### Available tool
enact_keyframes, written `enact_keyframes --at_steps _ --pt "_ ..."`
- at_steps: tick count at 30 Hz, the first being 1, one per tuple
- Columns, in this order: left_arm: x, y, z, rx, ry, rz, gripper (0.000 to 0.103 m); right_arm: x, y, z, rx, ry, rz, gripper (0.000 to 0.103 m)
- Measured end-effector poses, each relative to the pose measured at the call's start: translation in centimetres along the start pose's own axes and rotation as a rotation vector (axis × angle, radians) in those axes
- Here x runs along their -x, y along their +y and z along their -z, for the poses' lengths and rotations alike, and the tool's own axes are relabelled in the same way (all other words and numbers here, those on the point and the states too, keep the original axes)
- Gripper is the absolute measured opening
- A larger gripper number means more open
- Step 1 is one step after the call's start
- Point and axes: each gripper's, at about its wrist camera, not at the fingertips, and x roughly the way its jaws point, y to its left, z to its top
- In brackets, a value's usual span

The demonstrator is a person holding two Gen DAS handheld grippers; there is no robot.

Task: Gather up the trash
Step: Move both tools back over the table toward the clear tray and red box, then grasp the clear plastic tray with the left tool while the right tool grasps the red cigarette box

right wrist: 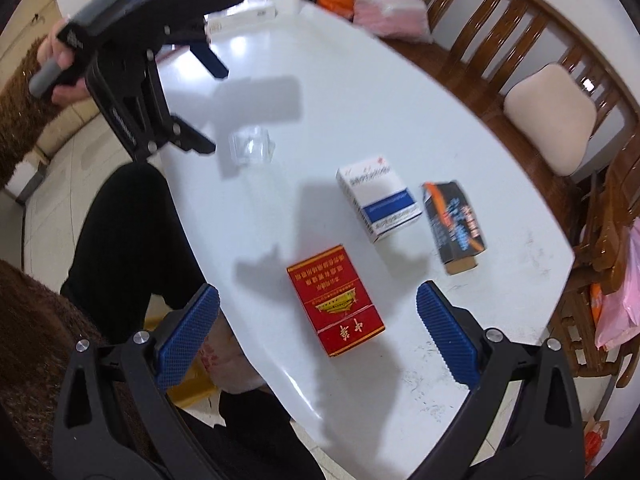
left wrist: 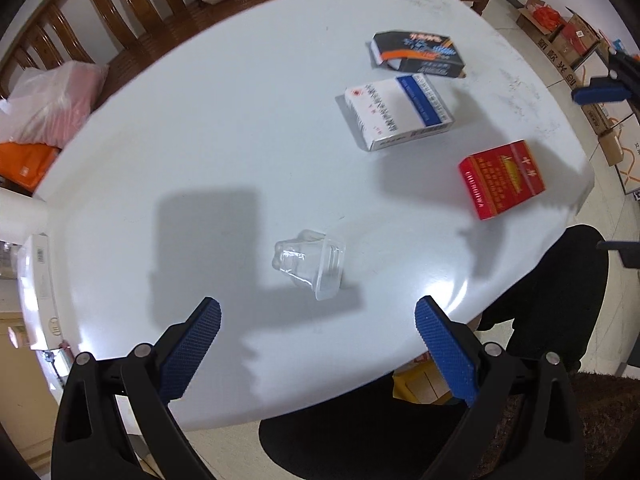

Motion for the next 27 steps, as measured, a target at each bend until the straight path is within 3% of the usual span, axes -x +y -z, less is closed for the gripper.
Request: enact_keyframes --at_steps 8,23,27 --pt "-3.2 1.1 -0.7 0.003 0.048 0.030 0.095 -5.3 -0.8 0.6 -0.013 0.120 -0.049 0.096" --pt "-7.3 2.6 -2.0 0.016 0.083 0.105 0.095 -9.6 -0.6 0.6 -0.029 0.210 -0.073 0.096" --pt "-8.0 3.4 -2.1 0.033 0.089 0.132 0.089 -10.8 -0.9 0.4 -0.045 0.216 -0.073 0.096"
